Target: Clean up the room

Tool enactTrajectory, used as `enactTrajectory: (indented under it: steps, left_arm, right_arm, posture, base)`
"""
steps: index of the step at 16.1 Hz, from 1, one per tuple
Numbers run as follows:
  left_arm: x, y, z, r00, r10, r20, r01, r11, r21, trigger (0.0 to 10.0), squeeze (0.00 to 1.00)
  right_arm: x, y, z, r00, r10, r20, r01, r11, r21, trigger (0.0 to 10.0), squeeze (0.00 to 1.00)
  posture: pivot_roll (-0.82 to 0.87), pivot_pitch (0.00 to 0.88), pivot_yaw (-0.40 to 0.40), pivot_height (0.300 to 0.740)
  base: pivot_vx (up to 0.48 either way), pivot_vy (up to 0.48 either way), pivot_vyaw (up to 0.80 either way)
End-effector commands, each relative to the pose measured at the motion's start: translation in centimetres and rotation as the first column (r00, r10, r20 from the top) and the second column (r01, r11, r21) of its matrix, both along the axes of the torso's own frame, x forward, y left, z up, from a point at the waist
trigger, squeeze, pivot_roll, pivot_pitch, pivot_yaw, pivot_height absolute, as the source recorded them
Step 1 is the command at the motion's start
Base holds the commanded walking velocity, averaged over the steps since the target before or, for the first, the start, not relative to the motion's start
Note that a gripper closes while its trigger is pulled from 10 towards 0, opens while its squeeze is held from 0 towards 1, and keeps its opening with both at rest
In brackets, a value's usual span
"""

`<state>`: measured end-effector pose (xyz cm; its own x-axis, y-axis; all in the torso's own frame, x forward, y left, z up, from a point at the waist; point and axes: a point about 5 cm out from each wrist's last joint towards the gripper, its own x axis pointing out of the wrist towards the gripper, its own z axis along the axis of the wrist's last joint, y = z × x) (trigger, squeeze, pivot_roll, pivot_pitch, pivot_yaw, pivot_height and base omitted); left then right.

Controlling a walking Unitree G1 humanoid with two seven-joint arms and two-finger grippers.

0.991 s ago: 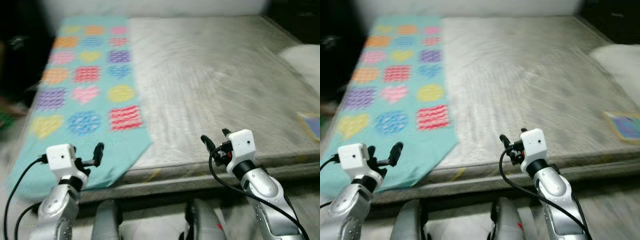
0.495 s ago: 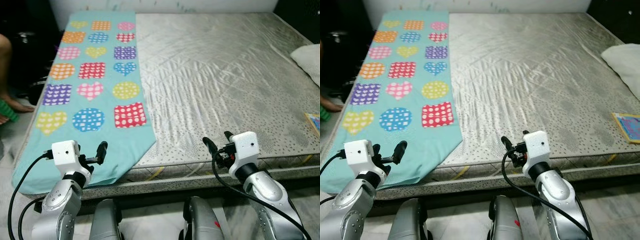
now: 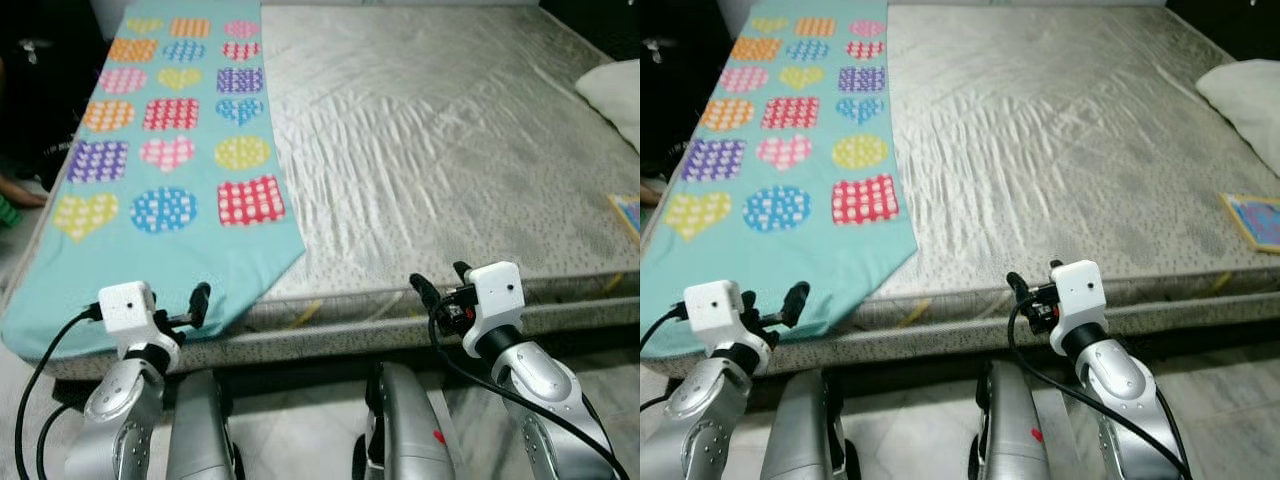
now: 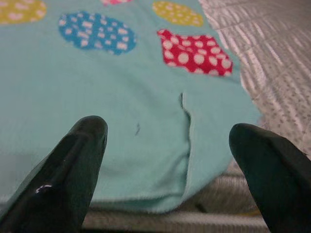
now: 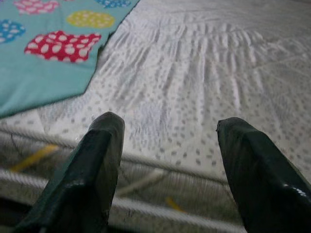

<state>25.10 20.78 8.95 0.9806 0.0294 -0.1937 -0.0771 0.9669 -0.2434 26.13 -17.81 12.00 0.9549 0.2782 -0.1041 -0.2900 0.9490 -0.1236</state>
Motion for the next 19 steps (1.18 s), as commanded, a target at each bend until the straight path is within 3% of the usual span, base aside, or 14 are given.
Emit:
enactTrajectory:
  steps: [1, 6, 11, 16, 19]
  left_arm:
    - [0.4, 0.1, 0.2, 1.000, 0.006, 0.008, -0.006, 1.000, -0.006, 10.0, 0.00]
    - [2.8, 0.6, 1.4, 0.998, -0.007, 0.061, 0.008, 1.000, -0.027, 10.0, 0.00]
    - [5.8, -1.8, 1.5, 0.988, -0.153, 0.033, 0.155, 0.985, -0.070, 10.0, 0.00]
    - [7.5, -3.5, 1.4, 0.979, -0.199, 0.037, 0.201, 0.974, -0.102, 10.0, 0.00]
    - [7.5, -3.2, 1.2, 0.990, -0.135, 0.034, 0.138, 0.984, -0.112, 10.0, 0.00]
  right_arm:
    - [-0.1, -0.6, 0.0, 1.000, -0.014, -0.008, 0.014, 1.000, -0.010, 10.0, 0.00]
    - [-0.2, -1.0, -0.1, 1.000, -0.025, -0.014, 0.025, 0.999, -0.022, 10.0, 0.00]
    - [-1.0, -2.1, -0.1, 0.998, -0.062, -0.021, 0.061, 0.997, -0.042, 10.0, 0.00]
    - [-1.6, -2.6, 0.1, 0.997, -0.079, -0.023, 0.078, 0.996, -0.053, 10.0, 0.00]
    - [-1.8, -2.9, 0.2, 0.996, -0.085, -0.024, 0.084, 0.995, -0.058, 10.0, 0.00]
  posture:
    - [-0.19, 0.173, -0.053, 0.527]
    - [-0.20, 0.185, -0.071, 0.527]
    - [-0.23, 0.197, -0.060, 0.527]
    - [-0.25, 0.199, -0.055, 0.527]
    - [-0.26, 0.203, -0.055, 0.527]
  base:
    - [0.000, 0.000, 0.00]
    - [0.000, 0.000, 0.00]
    - [0.000, 0.000, 0.00]
    - [0.000, 0.000, 0.00]
    - [0.000, 0.000, 0.00]
